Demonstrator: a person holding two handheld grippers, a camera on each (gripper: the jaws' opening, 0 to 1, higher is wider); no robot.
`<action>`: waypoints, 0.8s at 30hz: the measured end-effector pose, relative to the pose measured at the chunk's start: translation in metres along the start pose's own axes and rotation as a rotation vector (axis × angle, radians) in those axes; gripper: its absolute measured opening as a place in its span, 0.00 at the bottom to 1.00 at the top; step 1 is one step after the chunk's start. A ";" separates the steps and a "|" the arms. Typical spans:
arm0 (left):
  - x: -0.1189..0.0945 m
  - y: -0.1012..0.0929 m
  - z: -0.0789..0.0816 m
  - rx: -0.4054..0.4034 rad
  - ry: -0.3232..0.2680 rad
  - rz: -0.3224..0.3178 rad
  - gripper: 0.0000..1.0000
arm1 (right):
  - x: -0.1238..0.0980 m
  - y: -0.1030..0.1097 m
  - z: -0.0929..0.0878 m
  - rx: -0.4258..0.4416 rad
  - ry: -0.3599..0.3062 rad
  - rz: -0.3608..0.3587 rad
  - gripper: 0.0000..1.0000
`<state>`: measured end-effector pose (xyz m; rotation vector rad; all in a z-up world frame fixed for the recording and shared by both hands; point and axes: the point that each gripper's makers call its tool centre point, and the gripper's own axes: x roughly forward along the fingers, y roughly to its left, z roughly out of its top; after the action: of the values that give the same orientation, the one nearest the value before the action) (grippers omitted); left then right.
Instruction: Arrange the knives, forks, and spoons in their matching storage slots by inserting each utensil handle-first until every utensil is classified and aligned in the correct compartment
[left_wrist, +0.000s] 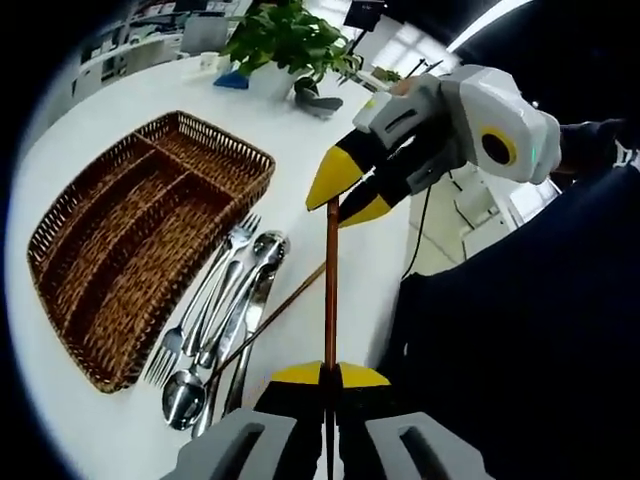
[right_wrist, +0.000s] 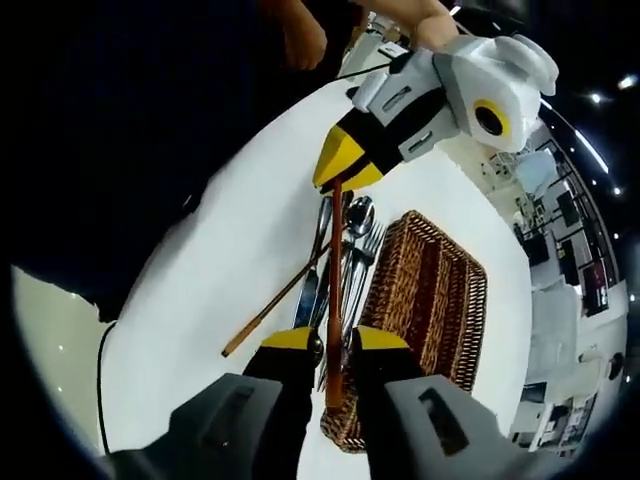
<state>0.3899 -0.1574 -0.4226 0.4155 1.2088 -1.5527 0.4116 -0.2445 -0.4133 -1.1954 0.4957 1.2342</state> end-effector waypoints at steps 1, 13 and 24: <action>0.000 0.000 0.000 -0.007 -0.006 -0.001 0.02 | -0.001 -0.002 0.000 0.008 -0.002 -0.006 0.16; -0.005 0.023 0.007 -0.181 -0.161 0.081 0.02 | -0.012 -0.024 -0.013 0.428 -0.062 -0.172 0.22; 0.000 0.030 0.023 -0.276 -0.328 0.133 0.02 | -0.005 -0.036 -0.003 0.762 -0.178 -0.281 0.18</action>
<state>0.4239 -0.1738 -0.4270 0.0550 1.0934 -1.2596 0.4436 -0.2450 -0.3952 -0.4793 0.5707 0.7809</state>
